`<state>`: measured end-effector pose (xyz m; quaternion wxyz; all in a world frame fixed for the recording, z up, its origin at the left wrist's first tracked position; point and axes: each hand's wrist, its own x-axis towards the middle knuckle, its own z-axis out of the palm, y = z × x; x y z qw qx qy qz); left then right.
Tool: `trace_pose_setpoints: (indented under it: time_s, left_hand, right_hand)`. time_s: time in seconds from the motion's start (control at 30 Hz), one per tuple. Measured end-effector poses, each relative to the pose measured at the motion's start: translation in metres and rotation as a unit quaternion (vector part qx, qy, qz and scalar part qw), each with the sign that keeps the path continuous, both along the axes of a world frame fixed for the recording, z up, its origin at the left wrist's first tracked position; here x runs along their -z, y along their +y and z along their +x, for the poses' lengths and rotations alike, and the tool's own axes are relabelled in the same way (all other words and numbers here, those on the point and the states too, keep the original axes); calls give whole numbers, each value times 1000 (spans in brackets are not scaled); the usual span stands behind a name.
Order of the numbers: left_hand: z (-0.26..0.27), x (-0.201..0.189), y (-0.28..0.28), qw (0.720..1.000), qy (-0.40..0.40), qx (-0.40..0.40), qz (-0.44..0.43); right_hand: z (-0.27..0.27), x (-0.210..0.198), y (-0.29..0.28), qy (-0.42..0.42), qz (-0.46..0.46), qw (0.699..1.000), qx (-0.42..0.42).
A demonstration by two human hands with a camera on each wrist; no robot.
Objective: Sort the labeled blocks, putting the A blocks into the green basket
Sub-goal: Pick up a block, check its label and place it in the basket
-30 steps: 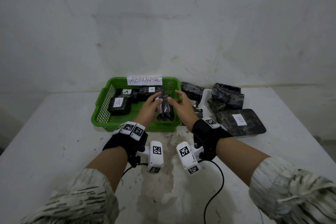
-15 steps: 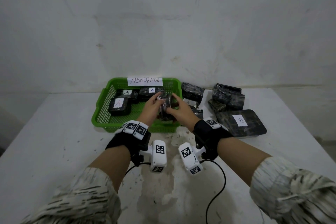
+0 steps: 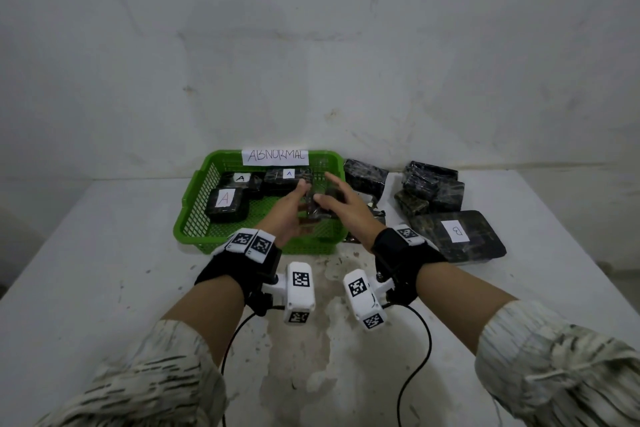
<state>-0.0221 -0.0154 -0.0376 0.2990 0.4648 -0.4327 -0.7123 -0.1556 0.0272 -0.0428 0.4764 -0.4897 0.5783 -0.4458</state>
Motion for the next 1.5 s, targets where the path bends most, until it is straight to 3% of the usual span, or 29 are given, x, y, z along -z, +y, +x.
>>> trace_pose_setpoints:
  time_s: [0.13,0.37,0.53,0.77,0.93,1.07,1.17,1.27,1.37,1.5]
  left_hand:
    - [-3,1,7,998,-13,53,-20]
    - [-4,3,6,997,-33,49,-49]
    - [-6,1,8,995,-67,68,-41]
    - [5,-10,10,989,-132,66,-11]
    - [8,-7,13,986,-142,85,10]
    - [6,-5,12,983,-167,65,-43]
    - [8,-4,8,990,-107,19,-84]
    - [8,-6,6,994,-43,45,-87]
    - [10,-5,6,994,-27,54,-87]
    - [9,-1,6,994,-32,37,-93]
  right_hand:
    - [2,-1,0,18,-20,998,57]
    - [-1,-3,-1,-31,62,998,6]
    - [-3,-7,1,0,59,998,15]
    - [-6,-4,9,-59,90,992,-64]
    - [-5,-7,9,20,84,996,-21]
    - [0,-2,6,-11,85,996,24]
    - [1,-3,4,-29,78,996,25]
    - [-1,-3,3,-54,102,993,24]
    - [-5,-8,1,-40,144,988,38]
    - [-11,-16,4,23,177,984,-23]
